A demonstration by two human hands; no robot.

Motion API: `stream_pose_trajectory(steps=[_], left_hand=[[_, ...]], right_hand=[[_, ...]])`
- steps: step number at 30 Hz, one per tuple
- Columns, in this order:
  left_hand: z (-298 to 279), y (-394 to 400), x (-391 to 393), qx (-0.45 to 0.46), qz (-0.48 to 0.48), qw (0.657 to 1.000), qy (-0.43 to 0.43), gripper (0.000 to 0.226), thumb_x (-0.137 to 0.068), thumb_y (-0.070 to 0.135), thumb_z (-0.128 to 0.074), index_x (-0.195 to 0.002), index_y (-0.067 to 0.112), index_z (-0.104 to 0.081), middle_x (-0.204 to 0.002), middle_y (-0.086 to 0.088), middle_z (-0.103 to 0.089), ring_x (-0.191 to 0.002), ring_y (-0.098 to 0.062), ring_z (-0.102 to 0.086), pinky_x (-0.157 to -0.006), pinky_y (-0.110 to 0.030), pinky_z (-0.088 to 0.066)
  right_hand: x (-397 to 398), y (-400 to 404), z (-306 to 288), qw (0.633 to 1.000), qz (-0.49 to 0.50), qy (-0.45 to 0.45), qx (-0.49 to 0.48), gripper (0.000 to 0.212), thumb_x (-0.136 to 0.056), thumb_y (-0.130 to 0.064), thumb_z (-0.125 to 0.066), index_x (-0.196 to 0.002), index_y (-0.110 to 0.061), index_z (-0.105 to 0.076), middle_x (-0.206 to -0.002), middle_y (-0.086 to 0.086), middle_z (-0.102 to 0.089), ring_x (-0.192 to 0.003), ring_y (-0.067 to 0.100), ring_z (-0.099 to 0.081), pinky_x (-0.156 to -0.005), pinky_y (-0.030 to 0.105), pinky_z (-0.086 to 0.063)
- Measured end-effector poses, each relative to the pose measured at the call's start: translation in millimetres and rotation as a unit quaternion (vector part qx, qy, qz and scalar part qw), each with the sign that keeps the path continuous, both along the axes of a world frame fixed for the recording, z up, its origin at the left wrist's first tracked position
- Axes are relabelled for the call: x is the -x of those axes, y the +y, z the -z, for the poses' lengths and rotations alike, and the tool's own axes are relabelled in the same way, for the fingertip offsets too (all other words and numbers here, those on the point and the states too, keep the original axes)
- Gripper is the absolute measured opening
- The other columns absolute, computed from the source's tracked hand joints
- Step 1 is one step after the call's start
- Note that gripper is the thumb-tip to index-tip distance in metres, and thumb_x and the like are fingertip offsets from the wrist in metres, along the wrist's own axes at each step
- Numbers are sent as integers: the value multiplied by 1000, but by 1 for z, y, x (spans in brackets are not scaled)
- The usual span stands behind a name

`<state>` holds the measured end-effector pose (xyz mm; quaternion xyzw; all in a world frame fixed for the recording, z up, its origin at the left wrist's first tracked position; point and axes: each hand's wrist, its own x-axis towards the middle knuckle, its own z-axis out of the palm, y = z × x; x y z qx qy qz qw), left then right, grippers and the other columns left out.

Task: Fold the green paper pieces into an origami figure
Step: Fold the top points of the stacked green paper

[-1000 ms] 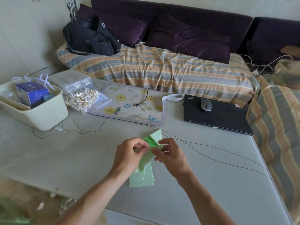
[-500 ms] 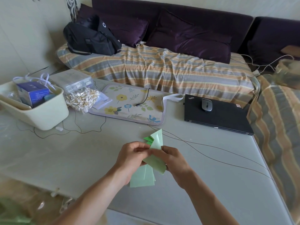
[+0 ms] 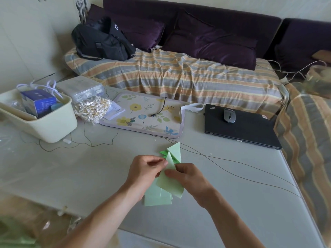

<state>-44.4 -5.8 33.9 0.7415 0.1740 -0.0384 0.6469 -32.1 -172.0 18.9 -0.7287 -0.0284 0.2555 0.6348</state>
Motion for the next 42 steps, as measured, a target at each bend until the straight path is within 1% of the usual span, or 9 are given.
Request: stream_pose_trajectory(steps=[5,13,15,17,18,21,23,40,42], left_hand=[[-2,-1,0,39,3,999,0,2,-85,12,-79,-87,14,-80,-59,10,-70,-50,0,-59,-55,-12,-48],[-4,-2,1,37,-3,999,8,5,-85,11,-80,-89,10,-80,-62,6,-71,-50,-1,-61,-55,-14,-50],[-3,-1,1,4,-4,1000,-3,3,-84,17,-81,-87,17,-81,-69,4,-75,-57,-7,-68,-64,-22,-57],[-1,0,0,-72,8,997,-25,2,-84,23,-80,-83,23,-81,-71,5,-77,-66,-15,-74,-73,-27,-60],[-1,-1,0,-112,19,993,-40,4,-85,24,-79,-81,25,-81,-68,6,-76,-66,-14,-73,-72,-24,-57],[-3,-3,2,-199,37,975,-88,7,-85,22,-79,-79,23,-81,-54,19,-67,-51,4,-59,-56,-11,-43],[-3,-4,2,-224,41,968,-102,6,-85,21,-79,-79,21,-81,-49,26,-61,-50,10,-56,-54,-8,-39],[2,-2,0,-185,37,979,-77,5,-85,25,-79,-82,23,-82,-51,21,-63,-51,5,-57,-56,-11,-44],[4,-1,-1,-148,22,987,-62,4,-85,26,-79,-82,24,-82,-61,12,-72,-62,-10,-69,-69,-26,-57]], right_hand=[[-1,-1,2,1000,-23,-7,-15,32,-84,-29,-67,-106,-9,-77,-107,12,-77,-92,22,-72,-83,35,-54],[-2,0,3,1000,-19,-7,-12,32,-83,-29,-66,-105,-8,-77,-105,13,-77,-90,22,-72,-83,36,-54],[-1,0,2,1000,-12,-6,-4,32,-82,-30,-66,-102,-9,-77,-103,12,-77,-86,20,-71,-79,34,-53],[-1,1,2,1000,6,-7,15,30,-81,-33,-67,-98,-10,-77,-97,9,-78,-79,17,-69,-74,32,-52],[-1,1,2,999,18,-9,27,28,-82,-33,-68,-96,-10,-76,-91,6,-77,-75,16,-66,-70,31,-50],[-1,1,1,998,40,-18,54,22,-88,-29,-71,-88,-7,-73,-77,1,-68,-66,14,-59,-64,28,-44],[-1,1,1,996,44,-23,68,18,-91,-25,-70,-83,-9,-72,-73,-2,-65,-63,13,-56,-59,24,-41],[0,0,-1,998,12,-19,53,15,-94,-19,-68,-90,-7,-76,-83,5,-74,-70,14,-63,-67,28,-47],[0,0,-3,998,1,-19,53,14,-94,-19,-68,-94,-9,-78,-89,10,-77,-73,13,-65,-69,28,-49]])
